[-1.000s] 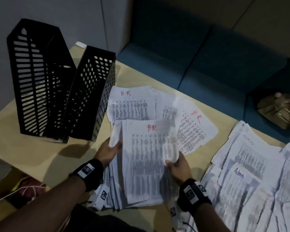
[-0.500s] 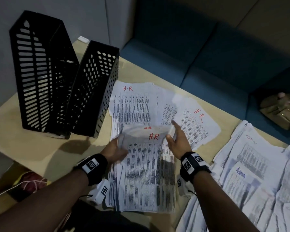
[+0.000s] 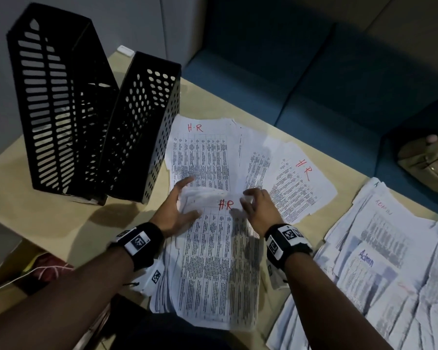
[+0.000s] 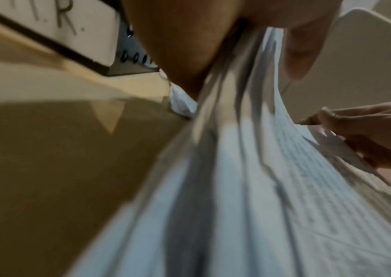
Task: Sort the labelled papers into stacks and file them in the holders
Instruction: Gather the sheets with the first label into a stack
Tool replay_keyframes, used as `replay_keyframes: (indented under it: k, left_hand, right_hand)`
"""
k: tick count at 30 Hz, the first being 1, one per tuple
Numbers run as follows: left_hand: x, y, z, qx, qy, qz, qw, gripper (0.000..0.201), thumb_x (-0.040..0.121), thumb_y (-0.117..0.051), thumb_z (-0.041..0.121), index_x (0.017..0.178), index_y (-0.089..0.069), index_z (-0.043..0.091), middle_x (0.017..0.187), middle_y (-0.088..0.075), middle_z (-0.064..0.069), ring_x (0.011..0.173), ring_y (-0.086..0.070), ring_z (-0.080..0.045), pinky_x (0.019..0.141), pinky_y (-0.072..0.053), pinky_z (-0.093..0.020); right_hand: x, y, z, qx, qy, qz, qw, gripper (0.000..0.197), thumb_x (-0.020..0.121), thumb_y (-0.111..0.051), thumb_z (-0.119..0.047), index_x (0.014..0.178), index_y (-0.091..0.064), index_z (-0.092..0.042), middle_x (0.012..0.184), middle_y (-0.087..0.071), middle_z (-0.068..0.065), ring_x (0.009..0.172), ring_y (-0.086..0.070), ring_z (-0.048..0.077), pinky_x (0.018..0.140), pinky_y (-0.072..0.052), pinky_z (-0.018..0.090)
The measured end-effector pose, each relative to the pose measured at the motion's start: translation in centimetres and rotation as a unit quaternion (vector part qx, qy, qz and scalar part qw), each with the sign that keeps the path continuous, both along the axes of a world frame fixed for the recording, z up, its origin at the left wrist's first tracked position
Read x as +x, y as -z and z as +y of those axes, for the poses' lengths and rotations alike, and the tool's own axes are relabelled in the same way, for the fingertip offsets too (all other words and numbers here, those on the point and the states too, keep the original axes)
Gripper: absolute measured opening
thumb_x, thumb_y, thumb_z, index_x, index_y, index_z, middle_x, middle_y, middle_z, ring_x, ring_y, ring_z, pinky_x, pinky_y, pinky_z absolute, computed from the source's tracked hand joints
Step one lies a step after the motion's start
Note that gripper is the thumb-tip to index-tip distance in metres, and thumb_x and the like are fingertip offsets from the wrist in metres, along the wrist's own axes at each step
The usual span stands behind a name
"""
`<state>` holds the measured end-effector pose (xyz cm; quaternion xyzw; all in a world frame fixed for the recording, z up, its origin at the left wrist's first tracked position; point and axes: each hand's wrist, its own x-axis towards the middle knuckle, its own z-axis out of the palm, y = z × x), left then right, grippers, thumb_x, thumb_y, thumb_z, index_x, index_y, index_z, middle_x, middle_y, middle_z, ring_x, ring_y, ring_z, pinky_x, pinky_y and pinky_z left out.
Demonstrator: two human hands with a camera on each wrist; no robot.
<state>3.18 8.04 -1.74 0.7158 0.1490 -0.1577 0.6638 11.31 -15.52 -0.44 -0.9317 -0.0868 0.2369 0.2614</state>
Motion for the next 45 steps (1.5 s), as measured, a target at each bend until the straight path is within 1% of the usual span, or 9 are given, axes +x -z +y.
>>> replay_keyframes:
  k: [4, 7, 13, 20, 25, 30, 33, 39, 45]
  left_hand:
    - [-1.7, 1.3, 0.1, -0.076, -0.083, 0.081, 0.99, 0.051, 0.069, -0.08, 0.04, 0.114, -0.064, 0.021, 0.101, -0.074, -0.003, 0.099, -0.068, -0.025, 0.083, -0.054, -0.035]
    - [-2.5, 2.9, 1.0, -0.06, -0.152, 0.123, 0.979, 0.039, 0.083, -0.072, 0.023, 0.118, -0.061, 0.011, 0.105, -0.073, -0.005, 0.105, -0.066, -0.025, 0.099, -0.048, -0.047]
    - [-3.1, 4.0, 1.8, -0.035, -0.166, 0.118, 0.978, 0.035, 0.082, -0.07, 0.035, 0.114, -0.063, 0.023, 0.11, -0.071, -0.001, 0.113, -0.058, -0.027, 0.105, -0.039, -0.051]
    - [-2.5, 4.9, 2.4, -0.031, -0.124, 0.105, 0.986, 0.048, 0.077, -0.067, 0.041, 0.119, -0.063, 0.018, 0.111, -0.072, -0.002, 0.111, -0.062, -0.025, 0.103, -0.043, -0.053]
    - [-2.5, 5.1, 2.3, -0.024, -0.134, 0.114, 0.984, 0.064, 0.072, -0.068, 0.05, 0.126, -0.057, 0.017, 0.114, -0.069, -0.003, 0.111, -0.061, -0.025, 0.102, -0.045, -0.051]
    - [-2.3, 4.4, 2.1, -0.001, -0.116, 0.103, 0.988, 0.038, 0.089, -0.063, 0.035, 0.124, -0.057, 0.018, 0.115, -0.068, 0.002, 0.114, -0.06, -0.021, 0.105, -0.042, -0.043]
    - [-2.0, 4.0, 1.7, 0.022, -0.114, 0.09, 0.989, 0.036, 0.095, -0.058, 0.025, 0.129, -0.055, 0.016, 0.115, -0.066, 0.002, 0.112, -0.059, -0.019, 0.103, -0.041, -0.036]
    - [-1.7, 3.0, 1.1, 0.037, -0.144, 0.085, 0.985, 0.038, 0.094, -0.059, 0.03, 0.129, -0.057, 0.014, 0.118, -0.064, 0.003, 0.113, -0.057, -0.017, 0.101, -0.039, -0.031]
    - [-1.3, 0.7, 0.5, -0.061, -0.169, 0.106, 0.978, 0.029, 0.092, -0.058, 0.04, 0.119, -0.049, 0.036, 0.109, -0.056, 0.023, 0.111, -0.052, -0.01, 0.095, -0.037, -0.03]
  right_hand:
    - [2.0, -0.7, -0.1, 0.065, 0.174, 0.04, 0.982, 0.059, 0.098, -0.025, -0.054, 0.091, -0.068, -0.015, 0.088, -0.063, -0.003, 0.084, -0.059, 0.018, 0.081, -0.041, 0.03]
    - [4.2, 0.7, -0.3, 0.105, 0.276, 0.071, 0.953, 0.049, 0.084, -0.046, -0.065, 0.087, -0.068, -0.021, 0.084, -0.066, -0.002, 0.09, -0.067, 0.027, 0.084, -0.052, 0.041]
    - [5.9, 0.8, 3.3, 0.035, 0.196, 0.159, 0.967, 0.081, 0.081, -0.073, -0.038, 0.141, -0.026, -0.01, 0.129, -0.058, 0.016, 0.113, -0.059, 0.031, 0.092, -0.045, 0.036]
    - [5.2, 1.4, 4.9, -0.027, 0.092, 0.128, 0.987, 0.024, 0.087, -0.067, -0.031, 0.095, -0.062, -0.009, 0.092, -0.065, 0.008, 0.078, -0.059, 0.02, 0.069, -0.044, 0.025]
    - [5.2, -2.0, 3.1, 0.114, 0.209, -0.038, 0.971, 0.022, 0.093, -0.057, -0.027, 0.106, -0.057, -0.009, 0.093, -0.058, 0.001, 0.077, -0.056, 0.019, 0.057, -0.039, 0.023]
    - [6.2, -8.1, -1.9, 0.287, 0.308, -0.268, 0.866, 0.018, 0.09, -0.058, -0.008, 0.108, -0.053, -0.01, 0.08, -0.055, -0.007, 0.065, -0.052, -0.015, 0.069, -0.04, 0.009]
    - [6.0, -10.0, -5.2, 0.328, 0.341, -0.281, 0.835, 0.015, 0.089, -0.057, -0.016, 0.087, -0.048, -0.028, 0.068, -0.038, -0.009, 0.056, -0.041, -0.003, 0.062, -0.038, 0.017]
    - [-0.5, -3.3, -6.4, 0.279, 0.3, -0.049, 0.911, 0.026, 0.093, -0.056, -0.006, 0.118, -0.051, -0.008, 0.1, -0.063, 0.01, 0.073, -0.058, -0.001, 0.069, -0.045, 0.019]
    - [-7.9, -0.8, -3.4, 0.14, 0.124, 0.109, 0.976, 0.044, 0.096, -0.044, -0.002, 0.136, -0.035, -0.018, 0.123, -0.045, -0.011, 0.116, -0.045, 0.008, 0.089, -0.029, 0.012]
